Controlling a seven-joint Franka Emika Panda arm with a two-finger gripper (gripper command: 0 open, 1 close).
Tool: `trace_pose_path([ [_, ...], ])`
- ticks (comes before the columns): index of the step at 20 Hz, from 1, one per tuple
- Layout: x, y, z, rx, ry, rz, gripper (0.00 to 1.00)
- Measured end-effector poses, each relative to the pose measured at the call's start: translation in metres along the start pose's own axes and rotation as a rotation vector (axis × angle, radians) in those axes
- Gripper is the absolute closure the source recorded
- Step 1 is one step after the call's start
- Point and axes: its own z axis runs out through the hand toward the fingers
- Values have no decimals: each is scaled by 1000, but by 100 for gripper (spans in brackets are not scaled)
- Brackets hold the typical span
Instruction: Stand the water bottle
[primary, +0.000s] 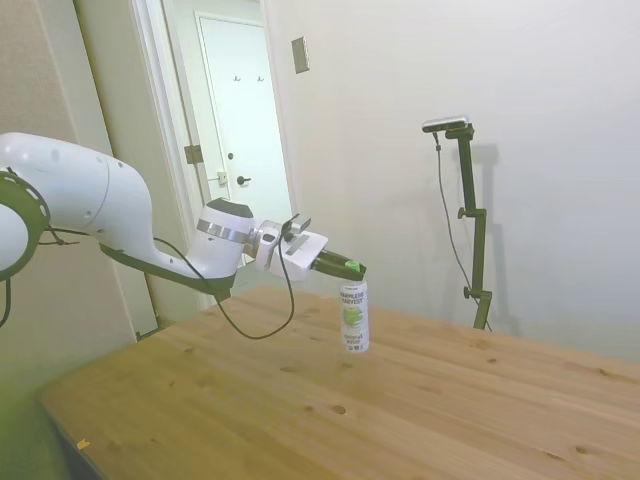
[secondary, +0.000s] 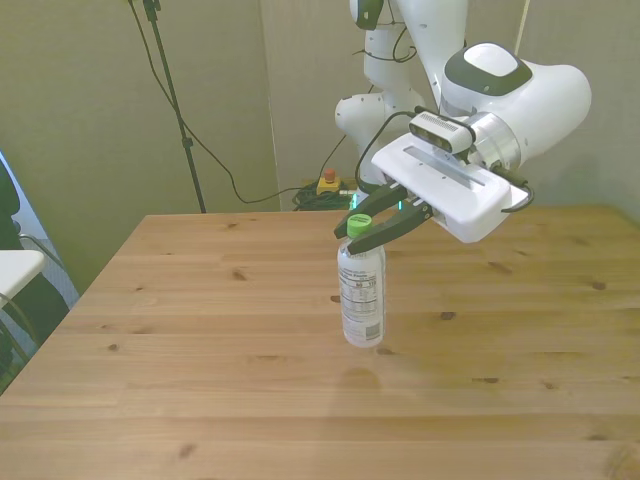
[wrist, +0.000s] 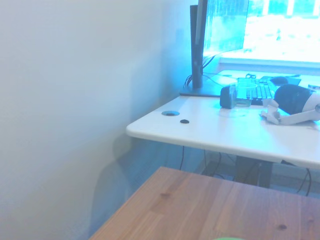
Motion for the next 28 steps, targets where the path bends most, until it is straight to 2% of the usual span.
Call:
trace_pose_path([
  [8,-26,6,25,-19,31,-25,100],
  [19,-44,12,43,-33,43,-40,100],
  [20,-46,13,45,-35,44,-43,0],
  [28,-47,13,45,-39,45,-41,0],
])
